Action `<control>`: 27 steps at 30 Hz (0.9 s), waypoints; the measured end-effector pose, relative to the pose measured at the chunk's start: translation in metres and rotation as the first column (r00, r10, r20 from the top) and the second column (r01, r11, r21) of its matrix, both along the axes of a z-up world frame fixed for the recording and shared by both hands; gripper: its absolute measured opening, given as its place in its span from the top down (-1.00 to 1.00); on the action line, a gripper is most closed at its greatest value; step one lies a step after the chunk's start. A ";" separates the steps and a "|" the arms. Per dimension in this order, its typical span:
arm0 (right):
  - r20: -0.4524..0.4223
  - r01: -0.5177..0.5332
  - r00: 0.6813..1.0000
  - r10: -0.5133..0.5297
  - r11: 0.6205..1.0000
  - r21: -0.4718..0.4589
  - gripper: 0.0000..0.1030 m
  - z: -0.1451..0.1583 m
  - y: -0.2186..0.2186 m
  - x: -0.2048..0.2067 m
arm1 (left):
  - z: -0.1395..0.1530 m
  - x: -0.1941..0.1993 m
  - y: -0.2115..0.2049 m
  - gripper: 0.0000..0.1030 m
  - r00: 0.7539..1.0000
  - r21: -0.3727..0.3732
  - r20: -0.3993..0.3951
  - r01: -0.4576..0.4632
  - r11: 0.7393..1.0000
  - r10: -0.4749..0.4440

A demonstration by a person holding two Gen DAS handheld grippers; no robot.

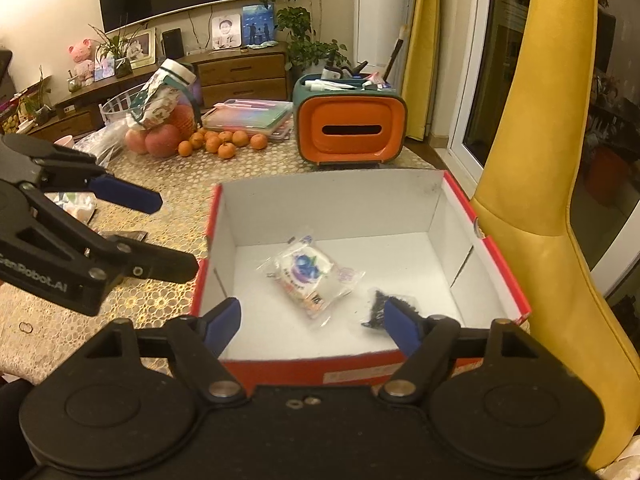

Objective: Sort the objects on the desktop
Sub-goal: 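Withdraw both tools from the box back toward the remaining table items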

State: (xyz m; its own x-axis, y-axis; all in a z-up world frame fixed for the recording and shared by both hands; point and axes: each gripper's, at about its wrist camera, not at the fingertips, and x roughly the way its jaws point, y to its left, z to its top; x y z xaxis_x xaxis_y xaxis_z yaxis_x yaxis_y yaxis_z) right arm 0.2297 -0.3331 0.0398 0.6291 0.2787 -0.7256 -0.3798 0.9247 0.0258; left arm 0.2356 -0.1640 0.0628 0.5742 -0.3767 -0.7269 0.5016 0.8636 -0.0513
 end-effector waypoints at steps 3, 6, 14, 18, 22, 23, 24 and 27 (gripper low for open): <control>0.002 0.005 1.000 -0.005 1.000 0.016 -0.59 0.002 0.004 -0.007 | 0.004 -0.010 0.005 -0.48 1.000 0.004 0.021 -0.005 1.000 0.005; 0.011 0.012 1.000 -0.012 1.000 0.026 -0.68 0.004 0.008 -0.016 | 0.007 -0.019 0.014 -0.49 0.999 -0.013 0.029 -0.013 1.000 0.014; 0.034 0.026 0.999 -0.027 0.999 0.036 -0.83 0.009 0.021 -0.036 | 0.003 -0.042 0.047 -0.84 0.997 -0.042 0.027 -0.071 0.997 0.072; 0.040 0.032 0.999 -0.034 0.999 0.040 -0.87 0.007 0.030 -0.046 | -0.002 -0.056 0.068 -0.99 0.994 -0.073 0.025 -0.106 0.992 0.108; 0.048 0.032 0.998 -0.034 0.998 0.047 -0.91 0.008 0.043 -0.054 | -0.008 -0.070 0.088 -0.99 0.990 -0.092 0.025 -0.136 0.986 0.139; 0.050 0.031 0.998 -0.033 0.998 0.046 -0.91 0.008 0.047 -0.056 | -0.010 -0.073 0.094 -0.99 0.989 -0.099 0.020 -0.144 0.985 0.147; 0.052 0.030 0.998 -0.033 0.999 0.045 -0.91 0.009 0.051 -0.057 | -0.012 -0.076 0.100 -0.99 0.988 -0.109 0.017 -0.153 0.982 0.156; 0.053 0.024 0.998 -0.027 0.999 0.046 -0.91 0.009 0.063 -0.060 | -0.017 -0.084 0.118 -0.99 0.983 -0.122 0.007 -0.181 0.976 0.183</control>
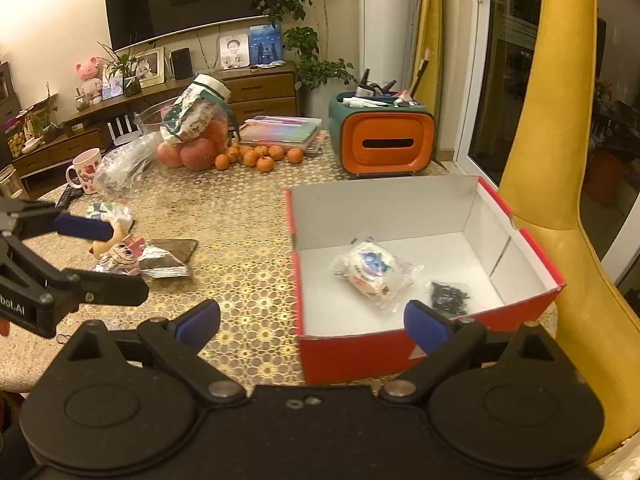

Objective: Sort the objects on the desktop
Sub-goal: 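Withdraw both tools from the box back toward the remaining table items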

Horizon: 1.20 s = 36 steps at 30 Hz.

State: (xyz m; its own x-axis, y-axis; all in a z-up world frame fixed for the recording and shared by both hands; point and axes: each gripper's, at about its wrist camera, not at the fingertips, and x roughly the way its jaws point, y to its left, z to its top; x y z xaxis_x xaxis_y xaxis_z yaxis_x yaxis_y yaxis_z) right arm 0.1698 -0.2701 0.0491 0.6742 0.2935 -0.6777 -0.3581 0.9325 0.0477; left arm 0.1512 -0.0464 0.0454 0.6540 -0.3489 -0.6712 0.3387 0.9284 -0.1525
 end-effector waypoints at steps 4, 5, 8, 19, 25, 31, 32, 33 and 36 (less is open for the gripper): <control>0.005 -0.005 1.000 0.005 1.000 0.003 -0.91 -0.001 0.018 -0.001 | -0.006 -0.012 0.021 -1.00 0.999 0.018 0.016 -0.030 0.999 0.030; 0.004 -0.007 1.000 0.007 1.000 0.005 -0.91 -0.003 0.022 -0.001 | -0.009 -0.014 0.026 -1.00 0.999 0.024 0.021 -0.039 0.999 0.038; 0.003 -0.013 1.000 0.013 1.000 0.003 -0.91 -0.007 0.037 -0.001 | -0.015 -0.022 0.044 -1.00 0.996 0.029 0.040 -0.077 0.997 0.076; -0.012 -0.044 0.999 0.044 0.999 0.009 -0.91 -0.029 0.094 0.011 | -0.042 -0.022 0.105 -1.00 0.981 0.019 0.033 -0.189 0.982 0.189; -0.024 -0.064 0.998 0.064 0.998 0.013 -0.91 -0.039 0.121 0.027 | -0.053 -0.011 0.116 -1.00 0.973 0.037 0.045 -0.229 0.973 0.227; -0.036 -0.084 0.996 0.085 0.996 0.020 -0.91 -0.050 0.145 0.046 | -0.072 0.005 0.122 -1.00 0.967 0.076 0.050 -0.254 0.964 0.250; -0.039 -0.089 0.995 0.089 0.996 0.021 -0.91 -0.052 0.148 0.050 | -0.075 0.008 0.124 -1.00 0.966 0.077 0.048 -0.258 0.963 0.255; -0.042 -0.094 0.995 0.095 0.995 0.023 -0.91 -0.055 0.152 0.053 | -0.079 0.010 0.125 -1.00 0.964 0.078 0.047 -0.266 0.961 0.263; -0.051 -0.108 0.993 0.109 0.994 0.022 -0.90 -0.063 0.163 0.062 | -0.087 0.016 0.129 -1.00 0.960 0.072 0.054 -0.279 0.958 0.276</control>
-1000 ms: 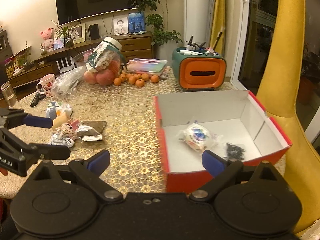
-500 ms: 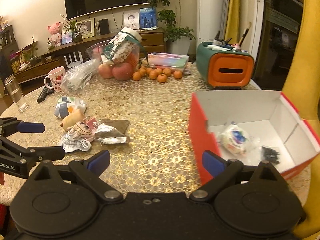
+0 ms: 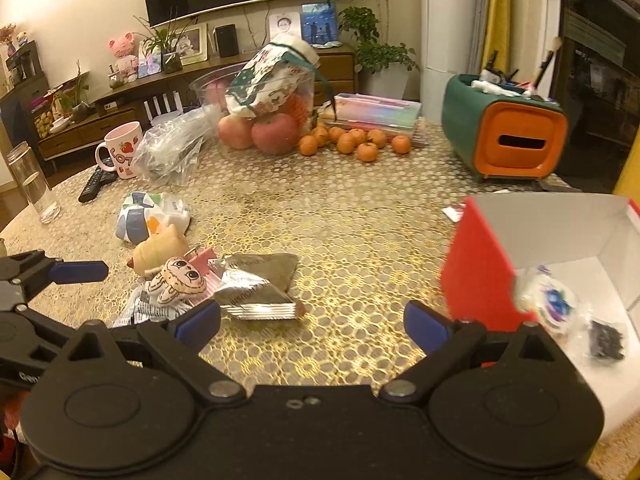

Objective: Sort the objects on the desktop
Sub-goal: 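Withdraw both tools from the box back toward the remaining table items, then grasp the cartoon plush keychain with the left tool while the right tool grasps the silver foil packet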

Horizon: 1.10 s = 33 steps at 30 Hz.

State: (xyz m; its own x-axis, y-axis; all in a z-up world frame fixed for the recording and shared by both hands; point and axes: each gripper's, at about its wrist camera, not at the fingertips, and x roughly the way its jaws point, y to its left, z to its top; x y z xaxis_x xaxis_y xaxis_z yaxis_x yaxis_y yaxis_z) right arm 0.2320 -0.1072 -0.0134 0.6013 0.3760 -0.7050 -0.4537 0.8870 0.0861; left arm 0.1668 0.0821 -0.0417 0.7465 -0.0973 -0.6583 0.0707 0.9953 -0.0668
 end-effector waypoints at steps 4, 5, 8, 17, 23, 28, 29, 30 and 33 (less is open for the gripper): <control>-0.017 -0.004 1.000 0.004 1.000 0.004 -0.90 -0.010 0.012 0.015 | -0.010 0.010 0.005 -1.00 1.000 0.002 0.006 -0.026 1.000 0.026; -0.022 -0.002 1.000 0.002 1.000 0.008 -0.90 -0.013 0.015 0.019 | -0.012 0.012 0.006 -0.99 1.000 -0.002 0.005 -0.030 1.000 0.030; -0.040 -0.002 0.999 0.003 1.000 0.017 -0.89 -0.020 0.023 0.029 | -0.019 0.020 0.009 -0.99 0.999 -0.002 0.001 -0.039 0.999 0.039; -0.094 -0.002 0.996 0.005 0.999 0.035 -0.86 -0.039 0.044 0.050 | -0.032 0.031 0.013 -0.98 0.998 0.002 0.021 -0.055 0.999 0.054; -0.117 -0.013 0.993 0.018 0.999 0.044 -0.83 -0.046 0.056 0.057 | -0.035 0.035 0.014 -0.97 0.998 0.005 0.041 -0.055 0.998 0.054; -0.126 -0.018 0.992 0.022 0.999 0.031 -0.79 -0.051 0.064 0.061 | -0.036 0.037 0.011 -0.82 0.999 0.017 0.042 -0.030 0.999 0.030; -0.128 -0.015 0.992 0.019 0.999 0.030 -0.79 -0.052 0.065 0.062 | -0.036 0.037 0.011 -0.81 0.999 0.018 0.040 -0.030 0.999 0.029; -0.132 -0.013 0.991 0.017 0.999 0.030 -0.78 -0.053 0.066 0.063 | -0.037 0.038 0.012 -0.79 0.999 0.015 0.040 -0.030 0.999 0.030; -0.144 -0.008 0.990 0.013 0.999 0.032 -0.76 -0.054 0.067 0.066 | -0.037 0.038 0.012 -0.69 0.999 0.010 0.039 -0.032 0.999 0.032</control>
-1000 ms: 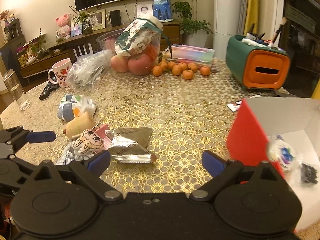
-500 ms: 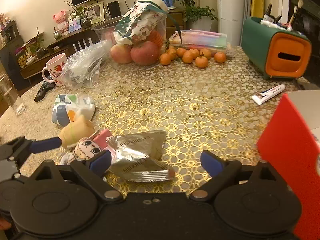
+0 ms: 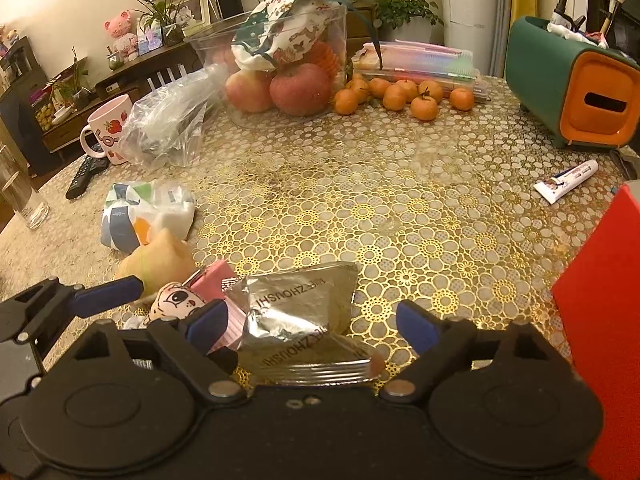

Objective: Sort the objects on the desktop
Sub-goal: 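Grasp the cartoon plush keychain with the left tool while the right tool grasps the silver foil packet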

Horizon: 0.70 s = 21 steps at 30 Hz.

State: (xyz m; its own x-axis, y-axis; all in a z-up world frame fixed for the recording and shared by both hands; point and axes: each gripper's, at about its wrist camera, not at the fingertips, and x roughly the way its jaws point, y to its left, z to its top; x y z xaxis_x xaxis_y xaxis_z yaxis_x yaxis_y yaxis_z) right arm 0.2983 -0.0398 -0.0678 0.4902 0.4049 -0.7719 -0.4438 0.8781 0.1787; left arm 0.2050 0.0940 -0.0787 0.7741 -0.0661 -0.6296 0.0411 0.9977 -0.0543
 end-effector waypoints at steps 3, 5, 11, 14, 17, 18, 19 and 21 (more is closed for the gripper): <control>-0.010 0.003 1.000 -0.003 1.000 -0.009 -0.64 -0.004 0.002 0.003 | -0.002 0.001 0.002 -0.58 1.000 -0.012 -0.007 0.002 1.000 -0.002; -0.020 0.008 1.000 -0.008 1.000 -0.010 -0.60 -0.007 0.003 0.004 | -0.003 0.000 0.003 -0.58 1.000 -0.012 -0.010 -0.001 1.000 0.001; -0.030 0.011 0.999 -0.011 1.000 -0.004 -0.49 -0.011 0.005 0.004 | -0.007 0.005 0.008 -0.12 0.999 -0.031 -0.041 -0.005 1.000 0.003; -0.034 0.007 0.999 -0.007 1.000 -0.009 -0.47 -0.012 0.006 0.004 | -0.008 0.005 0.008 -0.05 0.999 -0.029 -0.044 -0.015 0.999 0.013; -0.038 0.001 0.999 -0.001 1.000 -0.007 -0.39 -0.012 0.007 0.004 | -0.008 0.005 0.008 0.07 0.999 -0.027 -0.044 -0.014 1.000 0.013; -0.040 -0.003 0.999 0.003 1.000 -0.008 -0.36 -0.012 0.008 0.004 | -0.007 0.005 0.008 0.07 0.999 -0.025 -0.044 -0.013 1.000 0.012; -0.042 -0.007 0.999 0.006 1.000 -0.007 -0.29 -0.012 0.009 0.003 | -0.007 0.005 0.007 0.07 0.999 -0.023 -0.043 -0.014 1.000 0.013; -0.038 -0.009 0.999 0.008 1.000 -0.008 -0.21 -0.011 0.010 0.002 | -0.007 0.005 0.007 0.08 0.999 -0.022 -0.043 -0.013 1.000 0.012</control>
